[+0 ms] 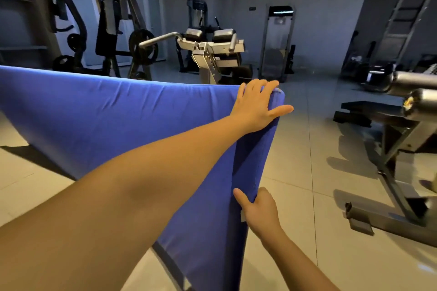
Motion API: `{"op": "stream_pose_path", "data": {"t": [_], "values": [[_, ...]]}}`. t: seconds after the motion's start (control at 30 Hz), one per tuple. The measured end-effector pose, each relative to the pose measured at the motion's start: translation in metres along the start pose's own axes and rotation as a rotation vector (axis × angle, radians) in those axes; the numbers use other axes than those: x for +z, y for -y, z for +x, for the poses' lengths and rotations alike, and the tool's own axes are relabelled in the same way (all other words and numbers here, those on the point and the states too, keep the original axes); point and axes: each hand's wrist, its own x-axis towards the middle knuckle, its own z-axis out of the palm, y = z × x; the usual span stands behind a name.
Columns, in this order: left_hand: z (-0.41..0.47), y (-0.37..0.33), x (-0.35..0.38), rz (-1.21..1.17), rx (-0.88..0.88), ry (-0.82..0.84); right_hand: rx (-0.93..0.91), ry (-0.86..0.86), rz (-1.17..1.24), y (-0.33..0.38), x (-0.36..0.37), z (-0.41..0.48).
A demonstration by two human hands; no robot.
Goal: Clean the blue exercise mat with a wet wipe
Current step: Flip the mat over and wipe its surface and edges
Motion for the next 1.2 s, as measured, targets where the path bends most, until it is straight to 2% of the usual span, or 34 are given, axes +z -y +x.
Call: {"op": "stream_pose_path", "data": {"t": [0.13,0.2,0.33,0.43,0.53,0.7,0.77,0.9,1.0,1.07,1.2], "values": [[-0.046,0.037,0.016,-0.019,-0.191,0.311,-0.033,-0.024,0.056,0.005,0.007,0.005],[-0.081,0.064,0.023,-0.085,-0.338,0.361,-0.003,-0.073,0.083,0.008,0.007,0.011],[-0.183,0.115,0.032,-0.286,-0.757,0.403,0.081,-0.165,0.156,0.005,0.0,0.029],[-0.271,0.138,0.04,-0.435,-1.136,0.396,0.153,-0.268,0.164,-0.007,-0.009,0.054],[-0.355,0.162,0.054,-0.518,-1.526,0.308,0.271,-0.287,0.184,-0.035,-0.012,0.076],[-0.418,0.16,0.05,-0.663,-1.856,0.283,0.375,-0.243,0.229,-0.05,0.013,0.08],[-0.421,0.154,0.049,-0.766,-1.974,0.212,0.385,-0.246,0.232,-0.046,0.02,0.081],[-0.426,0.154,0.052,-1.059,-2.013,-0.166,0.382,-0.266,0.265,-0.035,0.018,0.072],[-0.423,0.165,0.062,-1.175,-1.943,-0.314,0.386,-0.307,0.193,-0.046,0.016,0.057],[-0.416,0.176,0.072,-1.146,-1.915,-0.358,0.423,-0.302,0.158,-0.06,0.011,0.044],[-0.394,0.161,0.064,-1.038,-1.849,-0.37,0.507,-0.17,0.054,-0.098,0.012,0.011]]}}
